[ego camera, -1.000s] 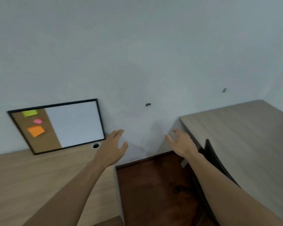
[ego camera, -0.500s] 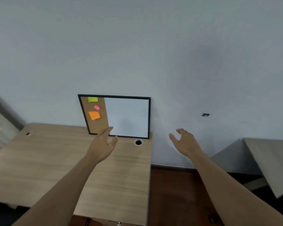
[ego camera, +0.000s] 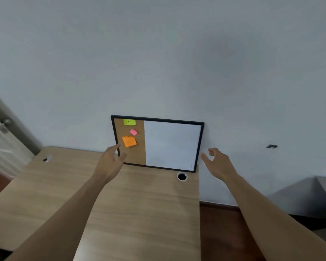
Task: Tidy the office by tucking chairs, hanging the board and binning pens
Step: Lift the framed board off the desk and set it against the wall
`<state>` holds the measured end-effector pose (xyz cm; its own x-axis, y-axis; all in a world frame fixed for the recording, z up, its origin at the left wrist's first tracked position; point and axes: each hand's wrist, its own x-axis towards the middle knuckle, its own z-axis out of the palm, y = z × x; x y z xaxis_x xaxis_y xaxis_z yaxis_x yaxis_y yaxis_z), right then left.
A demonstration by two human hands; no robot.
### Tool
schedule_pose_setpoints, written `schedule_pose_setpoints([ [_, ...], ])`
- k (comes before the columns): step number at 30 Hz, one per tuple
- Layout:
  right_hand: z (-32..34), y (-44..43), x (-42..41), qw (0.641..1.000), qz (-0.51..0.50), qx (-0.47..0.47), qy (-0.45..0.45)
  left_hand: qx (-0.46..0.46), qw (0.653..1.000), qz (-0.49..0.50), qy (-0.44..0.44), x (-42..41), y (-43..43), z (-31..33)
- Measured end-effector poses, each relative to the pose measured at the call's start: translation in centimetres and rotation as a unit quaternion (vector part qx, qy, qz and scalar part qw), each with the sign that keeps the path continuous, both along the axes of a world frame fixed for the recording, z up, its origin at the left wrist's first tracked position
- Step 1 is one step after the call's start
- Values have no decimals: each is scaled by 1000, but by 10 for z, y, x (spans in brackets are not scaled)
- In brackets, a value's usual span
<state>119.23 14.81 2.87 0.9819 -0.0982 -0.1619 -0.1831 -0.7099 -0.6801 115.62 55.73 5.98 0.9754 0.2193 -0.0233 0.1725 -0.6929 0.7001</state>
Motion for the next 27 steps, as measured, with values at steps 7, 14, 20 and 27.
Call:
schedule_pose_setpoints([
  [7, -2, 50, 45, 997, -76, 27, 4, -62, 998, -5, 12, 80, 74, -11],
  [14, -8, 66, 85, 990, -133, 34, 14, -121, 991, 6, 52, 150, 107, -23],
  [20, -22, 63, 118, 987, -147, 42, 45, -155, 983, 51, 85, 185, 116, -39],
  [27, -41, 64, 151, 985, -143, 57, 75, -150, 981, 51, 114, 226, 116, -56],
])
